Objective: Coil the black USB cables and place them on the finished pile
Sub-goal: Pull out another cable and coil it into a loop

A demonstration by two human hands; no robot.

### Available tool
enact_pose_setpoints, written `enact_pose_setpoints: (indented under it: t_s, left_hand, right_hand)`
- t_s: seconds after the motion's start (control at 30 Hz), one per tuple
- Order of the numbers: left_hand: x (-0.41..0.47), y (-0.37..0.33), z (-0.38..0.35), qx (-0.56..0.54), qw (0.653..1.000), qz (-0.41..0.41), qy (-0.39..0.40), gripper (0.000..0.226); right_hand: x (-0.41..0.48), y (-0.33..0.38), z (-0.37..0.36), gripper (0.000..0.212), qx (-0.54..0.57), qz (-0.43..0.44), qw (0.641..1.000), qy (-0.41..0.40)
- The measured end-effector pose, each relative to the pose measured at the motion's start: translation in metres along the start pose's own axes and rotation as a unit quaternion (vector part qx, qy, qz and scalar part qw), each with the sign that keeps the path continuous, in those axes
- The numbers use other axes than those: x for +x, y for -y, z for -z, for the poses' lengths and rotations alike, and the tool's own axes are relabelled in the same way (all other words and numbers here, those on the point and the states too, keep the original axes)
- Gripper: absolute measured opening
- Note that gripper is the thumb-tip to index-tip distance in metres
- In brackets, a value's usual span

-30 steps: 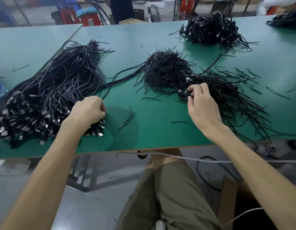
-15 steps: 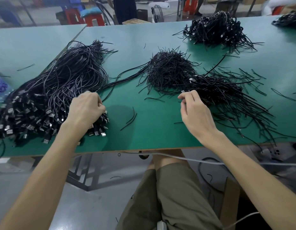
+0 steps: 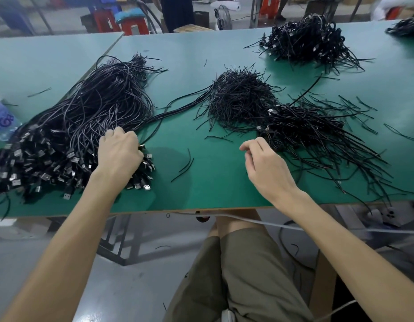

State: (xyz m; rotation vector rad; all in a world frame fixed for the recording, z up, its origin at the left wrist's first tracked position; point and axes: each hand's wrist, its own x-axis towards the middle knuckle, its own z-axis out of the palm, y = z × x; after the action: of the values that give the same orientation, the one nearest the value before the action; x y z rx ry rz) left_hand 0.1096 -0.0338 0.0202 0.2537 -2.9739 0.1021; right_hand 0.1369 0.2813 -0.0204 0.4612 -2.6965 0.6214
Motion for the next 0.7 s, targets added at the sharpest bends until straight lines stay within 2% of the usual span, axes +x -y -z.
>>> enact_pose_setpoints:
  t_s: [0.1,0.2,0.33,0.43,0.53,0.63,0.7]
  left_hand:
    - [-0.004,-0.003,0.004,-0.062,0.997,0.001,-0.048,0.02]
    - [-0.011,-0.011,0.011,-0.174,0.981,0.008,-0.08,0.018]
    - [-0.028,-0.04,0.021,-0.338,0.94,-0.028,-0.044,0.015]
    - [-0.033,-0.054,0.029,-0.376,0.923,-0.055,-0.063,0.019]
    - [-0.029,-0.049,0.041,-0.419,0.905,-0.038,-0.067,0.021]
    - [-0.032,-0.048,0.048,-0.456,0.888,-0.042,-0.033,0.022]
    - [-0.042,-0.054,0.049,-0.488,0.87,-0.068,0.017,0.022]
  right_hand:
    - [-0.003,0.001,0.0,0.02,0.007,0.001,1.0,0.001]
    - [-0.002,0.005,-0.001,0.02,0.02,0.009,1.0,-0.001]
    - [0.0,0.014,-0.005,0.02,0.066,0.028,0.997,0.001]
    - [0.002,0.026,-0.012,0.029,0.119,0.053,0.991,0.018]
    - [0.006,0.04,-0.021,0.046,0.175,0.067,0.981,0.045]
    - [0.014,0.051,-0.029,0.057,0.225,0.056,0.972,0.045]
    - [0.019,0.061,-0.033,0.058,0.257,0.058,0.964,0.039]
